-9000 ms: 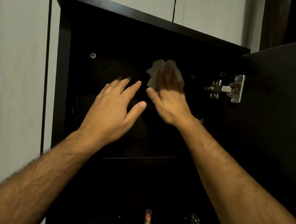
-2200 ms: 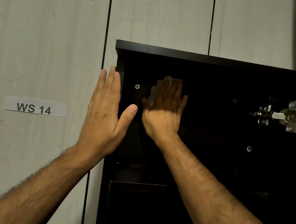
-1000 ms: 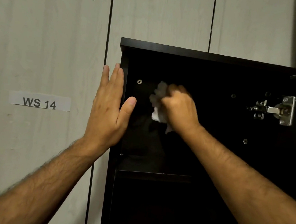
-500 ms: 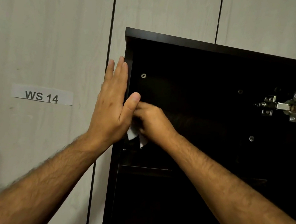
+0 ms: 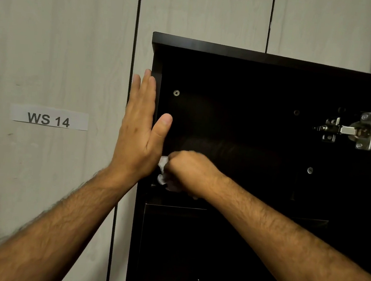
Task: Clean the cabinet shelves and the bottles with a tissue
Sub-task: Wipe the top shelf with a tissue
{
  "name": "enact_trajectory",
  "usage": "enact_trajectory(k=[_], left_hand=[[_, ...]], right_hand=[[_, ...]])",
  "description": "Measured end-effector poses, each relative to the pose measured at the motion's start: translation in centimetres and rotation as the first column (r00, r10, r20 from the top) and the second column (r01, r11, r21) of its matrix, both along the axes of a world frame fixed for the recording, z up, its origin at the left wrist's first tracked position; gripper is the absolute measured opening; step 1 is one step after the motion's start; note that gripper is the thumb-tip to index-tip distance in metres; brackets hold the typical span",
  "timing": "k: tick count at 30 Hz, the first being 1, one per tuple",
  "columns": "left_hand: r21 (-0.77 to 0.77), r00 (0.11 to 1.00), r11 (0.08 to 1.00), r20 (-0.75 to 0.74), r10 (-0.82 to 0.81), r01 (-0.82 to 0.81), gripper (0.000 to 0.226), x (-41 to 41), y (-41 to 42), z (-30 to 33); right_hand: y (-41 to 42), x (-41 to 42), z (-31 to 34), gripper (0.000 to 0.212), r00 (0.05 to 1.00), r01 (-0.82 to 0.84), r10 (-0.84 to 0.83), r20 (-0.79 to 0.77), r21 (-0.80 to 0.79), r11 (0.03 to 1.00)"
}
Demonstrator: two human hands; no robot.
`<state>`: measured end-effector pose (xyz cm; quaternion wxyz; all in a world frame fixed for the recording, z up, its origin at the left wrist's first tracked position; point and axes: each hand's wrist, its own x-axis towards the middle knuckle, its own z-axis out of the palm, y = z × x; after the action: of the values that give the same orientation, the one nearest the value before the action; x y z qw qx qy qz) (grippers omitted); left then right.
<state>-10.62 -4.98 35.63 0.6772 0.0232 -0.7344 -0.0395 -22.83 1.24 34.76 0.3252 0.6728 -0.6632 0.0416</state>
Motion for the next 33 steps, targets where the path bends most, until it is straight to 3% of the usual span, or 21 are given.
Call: enact_trajectory(k=[3, 5, 7, 9, 12, 15, 17, 19, 22, 24, 27, 30, 33], left_hand=[[-0.01, 1.0, 1.0, 0.02, 0.015, -0.015, 0.07, 0.1, -0.1, 0.0], [-0.021, 1.0, 1.0, 0.023, 0.019, -0.018, 0.071, 0.0, -0.1, -0.1], [-0.031, 0.999, 0.999, 0.025, 0.034, -0.033, 0.071, -0.1, -0.1, -0.2], [-0.052, 0.996, 0.996, 0.041, 0.076, -0.074, 0.073, -0.1, -0.2, -0.2], [-0.1, 0.978, 0.977, 0.073, 0.197, -0.189, 0.075, 0.0, -0.3, -0.3], [-0.161, 0.947, 0.942, 0.087, 0.309, -0.293, 0.075, 0.2, -0.2, -0.4], [-0.181, 0.935, 0.929, 0.092, 0.343, -0.323, 0.075, 0.3, -0.2, -0.5], [-0.189, 0.926, 0.921, 0.098, 0.363, -0.341, 0.076, 0.3, -0.3, -0.5], [-0.186, 0.918, 0.914, 0.098, 0.383, -0.361, 0.076, 0.2, -0.2, -0.5], [-0.193, 0.909, 0.905, 0.102, 0.403, -0.38, 0.076, 0.2, -0.1, -0.6], [-0.212, 0.892, 0.886, 0.104, 0.439, -0.412, 0.077, 0.2, 0.0, -0.8], [-0.213, 0.878, 0.873, 0.101, 0.467, -0.44, 0.078, 0.1, 0.3, -0.9], [-0.213, 0.867, 0.862, 0.104, 0.488, -0.46, 0.078, 0.1, 0.4, -1.0]], right_hand=[[0.6, -3.1, 2.6, 0.017, 0.993, 0.008, 0.031, 0.113, -0.332, 0.943], [0.7, -4.7, 4.8, 0.015, 0.96, 0.067, 0.108, 0.257, -0.587, 0.807], [0.3, -4.5, 5.6, 0.015, 0.957, 0.074, 0.135, 0.256, -0.669, 0.739], [-0.5, -3.4, 4.2, 0.014, 0.983, -0.035, 0.13, 0.128, -0.57, 0.821], [-0.8, -2.3, 0.0, 0.01, 0.988, -0.132, 0.143, 0.052, -0.176, 0.976], [0.5, -2.8, -1.3, 0.011, 0.984, -0.054, 0.064, -0.164, 0.067, 0.996], [2.1, -4.1, 0.3, 0.014, 0.992, 0.029, -0.023, -0.126, 0.048, 0.998], [3.2, -6.0, 2.7, 0.016, 0.997, 0.078, -0.081, -0.017, -0.123, 0.989], [4.2, -8.0, 6.6, 0.019, 0.981, 0.116, -0.021, 0.19, -0.506, 0.855], [3.6, -8.1, 7.3, 0.022, 0.964, 0.134, 0.045, 0.263, -0.623, 0.771], [2.0, -6.3, 4.8, 0.014, 0.976, 0.017, 0.101, 0.192, -0.534, 0.846], [1.9, -4.0, 1.0, 0.009, 0.99, -0.105, 0.122, 0.064, -0.22, 0.97], [3.1, -3.6, -0.3, 0.016, 0.993, -0.011, 0.018, -0.117, 0.063, 0.998]])
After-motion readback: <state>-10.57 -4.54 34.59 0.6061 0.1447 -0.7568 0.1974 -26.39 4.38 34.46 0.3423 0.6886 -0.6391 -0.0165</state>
